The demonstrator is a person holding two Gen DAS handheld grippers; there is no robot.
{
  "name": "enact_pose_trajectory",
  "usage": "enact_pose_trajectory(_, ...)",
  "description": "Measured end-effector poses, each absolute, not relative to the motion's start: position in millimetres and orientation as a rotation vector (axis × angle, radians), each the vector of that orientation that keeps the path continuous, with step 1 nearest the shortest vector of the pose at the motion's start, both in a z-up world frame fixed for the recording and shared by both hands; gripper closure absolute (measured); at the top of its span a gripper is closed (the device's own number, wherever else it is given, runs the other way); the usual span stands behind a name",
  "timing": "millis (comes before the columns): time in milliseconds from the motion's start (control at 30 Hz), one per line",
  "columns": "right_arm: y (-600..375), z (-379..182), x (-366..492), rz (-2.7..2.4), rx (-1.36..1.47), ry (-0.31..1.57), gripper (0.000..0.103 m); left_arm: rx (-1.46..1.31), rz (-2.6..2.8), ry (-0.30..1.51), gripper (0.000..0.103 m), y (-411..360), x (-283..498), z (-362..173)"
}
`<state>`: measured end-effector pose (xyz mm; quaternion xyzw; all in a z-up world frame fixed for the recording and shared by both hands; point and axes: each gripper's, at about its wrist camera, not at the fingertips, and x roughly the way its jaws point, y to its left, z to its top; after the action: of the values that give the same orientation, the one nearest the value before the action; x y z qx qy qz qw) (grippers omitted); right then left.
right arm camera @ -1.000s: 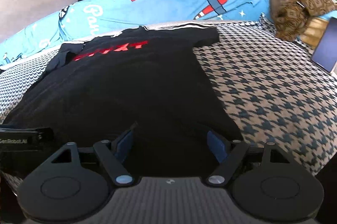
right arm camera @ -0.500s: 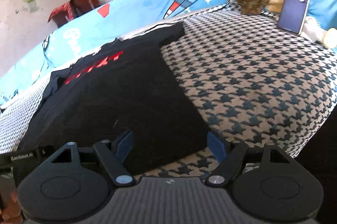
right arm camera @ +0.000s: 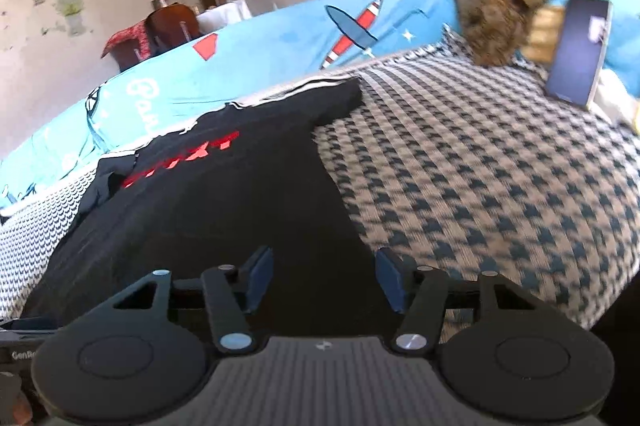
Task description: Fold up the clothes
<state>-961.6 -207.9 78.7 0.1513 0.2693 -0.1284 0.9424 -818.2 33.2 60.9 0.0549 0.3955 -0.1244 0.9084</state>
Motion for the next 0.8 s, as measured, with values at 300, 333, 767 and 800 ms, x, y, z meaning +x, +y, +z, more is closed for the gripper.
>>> enact_pose_trajectory(300, -217, 80, -920, -0.192, 0.267, 0.571, 0.049, 0.175, -0.278, 0.835, 0.0, 25, -830, 58)
enact_pose_trajectory(333, -218, 81, -914, -0.178, 0.259, 0.574, 0.049, 0.181, -0.281, 0.837, 0.0, 25, -831, 58)
enact_pose_trajectory(767, -241, 79, -854, -0.129, 0.236, 0.584, 0.049, 0.121, -0.338, 0.807, 0.0, 27, -834, 64)
enact_pose_trajectory(800, -242, 78, -851, -0.13, 0.237, 0.586, 0.049, 0.12, -0.341, 0.804, 0.0, 26, -833, 64)
